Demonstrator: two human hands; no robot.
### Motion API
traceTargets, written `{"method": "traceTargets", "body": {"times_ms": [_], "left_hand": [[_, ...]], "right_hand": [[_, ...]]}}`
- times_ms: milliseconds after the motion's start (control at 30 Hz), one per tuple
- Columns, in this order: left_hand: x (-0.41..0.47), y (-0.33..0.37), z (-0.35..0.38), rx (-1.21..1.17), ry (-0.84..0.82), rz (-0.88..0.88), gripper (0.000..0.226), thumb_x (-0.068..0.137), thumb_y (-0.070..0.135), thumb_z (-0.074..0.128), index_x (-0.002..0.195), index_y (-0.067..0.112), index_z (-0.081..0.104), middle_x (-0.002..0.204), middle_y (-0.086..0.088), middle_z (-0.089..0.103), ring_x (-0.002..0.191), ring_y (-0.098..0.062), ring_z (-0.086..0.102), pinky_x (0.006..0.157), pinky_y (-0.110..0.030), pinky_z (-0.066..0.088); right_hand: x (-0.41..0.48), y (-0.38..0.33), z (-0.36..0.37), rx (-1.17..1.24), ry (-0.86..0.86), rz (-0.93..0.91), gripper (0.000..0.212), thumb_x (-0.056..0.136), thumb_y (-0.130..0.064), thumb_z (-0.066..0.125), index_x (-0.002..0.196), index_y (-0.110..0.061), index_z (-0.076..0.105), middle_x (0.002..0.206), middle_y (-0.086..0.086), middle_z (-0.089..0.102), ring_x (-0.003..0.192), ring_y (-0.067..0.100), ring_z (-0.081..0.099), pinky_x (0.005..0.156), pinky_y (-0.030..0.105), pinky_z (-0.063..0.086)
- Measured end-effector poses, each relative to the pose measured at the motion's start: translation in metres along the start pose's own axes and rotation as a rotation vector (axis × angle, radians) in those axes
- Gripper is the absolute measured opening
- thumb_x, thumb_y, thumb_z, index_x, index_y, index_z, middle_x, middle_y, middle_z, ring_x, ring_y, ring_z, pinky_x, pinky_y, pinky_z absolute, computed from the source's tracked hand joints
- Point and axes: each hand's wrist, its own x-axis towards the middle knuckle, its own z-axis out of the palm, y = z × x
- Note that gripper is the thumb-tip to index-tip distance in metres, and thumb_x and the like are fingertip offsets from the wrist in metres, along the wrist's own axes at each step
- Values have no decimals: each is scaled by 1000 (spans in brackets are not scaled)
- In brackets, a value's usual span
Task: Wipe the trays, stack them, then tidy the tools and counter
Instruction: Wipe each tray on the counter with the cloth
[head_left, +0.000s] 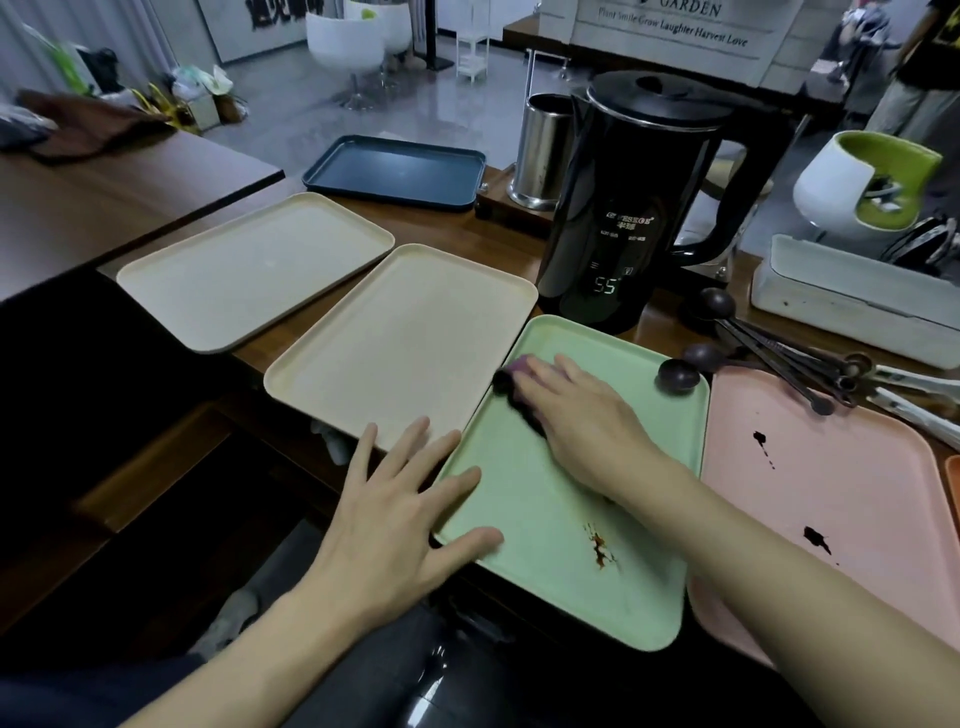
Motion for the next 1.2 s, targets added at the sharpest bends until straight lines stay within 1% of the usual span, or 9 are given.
{"method": "traceTargets", "body": {"times_ms": [300, 400, 467, 600, 733, 833, 933, 1067, 1200], "left_hand": [[-1, -8, -6, 23, -106, 15, 100, 70, 102, 33, 142, 38, 58, 161, 5, 38, 155, -22, 21, 121, -68, 12], [0, -5, -9, -9, -139, -14, 105, 66, 104, 34, 140, 33, 55, 164, 8, 34, 156, -17, 15, 123, -64, 3], [3, -3, -12, -53, -156, -46, 113, 61, 103, 39, 144, 27, 46, 163, 11, 33, 157, -14, 12, 124, -60, -2], [5, 2, -17, -92, -147, -78, 128, 53, 102, 45, 152, 23, 31, 159, 12, 38, 156, -8, 9, 125, -53, -11], [3, 0, -18, -193, -114, -79, 124, 55, 96, 58, 151, 21, 32, 154, 9, 44, 153, -5, 20, 124, -49, -14], [3, -4, -19, -228, -75, -51, 112, 59, 90, 67, 145, 24, 36, 142, 13, 51, 141, -2, 39, 125, -49, -10], [2, -4, -19, -258, -47, -46, 107, 62, 86, 69, 145, 25, 37, 142, 12, 53, 137, -2, 42, 126, -50, -7], [4, -6, -18, -236, -57, -48, 107, 63, 87, 65, 146, 26, 37, 144, 11, 53, 138, -5, 43, 126, -50, -7], [6, -8, -14, -194, -66, -55, 112, 58, 88, 66, 145, 26, 34, 143, 12, 55, 139, -5, 43, 126, -49, -6]], "right_hand": [[43, 8, 3, 58, 51, 182, 44, 95, -8, 45, 138, -14, 49, 147, 3, 47, 130, 31, 43, 104, 42, 40], [3, -26, -6, 126, 29, 53, 47, 96, -8, 45, 142, -15, 49, 148, -1, 48, 130, 26, 43, 98, 29, 33], [-34, -51, -9, 241, 9, -60, 50, 97, -11, 46, 147, -17, 49, 152, -3, 47, 136, 23, 41, 106, 25, 32], [-69, -76, -6, 359, -36, -205, 46, 95, -24, 48, 140, -17, 57, 147, -4, 54, 137, 20, 45, 113, 32, 39], [-71, -76, -10, 284, -28, -286, 52, 95, -36, 41, 142, -16, 55, 145, -1, 56, 133, 23, 49, 107, 37, 46], [-50, -62, -11, 250, -40, -214, 50, 99, -28, 36, 146, -18, 49, 153, -4, 47, 139, 22, 42, 110, 38, 42], [-23, -41, -14, 230, -24, -74, 48, 103, -16, 43, 151, -21, 44, 159, -8, 37, 143, 16, 34, 112, 26, 30], [-13, -38, -12, 267, -7, 19, 46, 101, -14, 42, 145, -22, 48, 157, -10, 39, 141, 18, 35, 105, 40, 43], [-43, -63, -9, 330, -40, -79, 47, 102, -18, 45, 148, -27, 48, 158, -13, 38, 148, 13, 30, 112, 38, 40]]}}
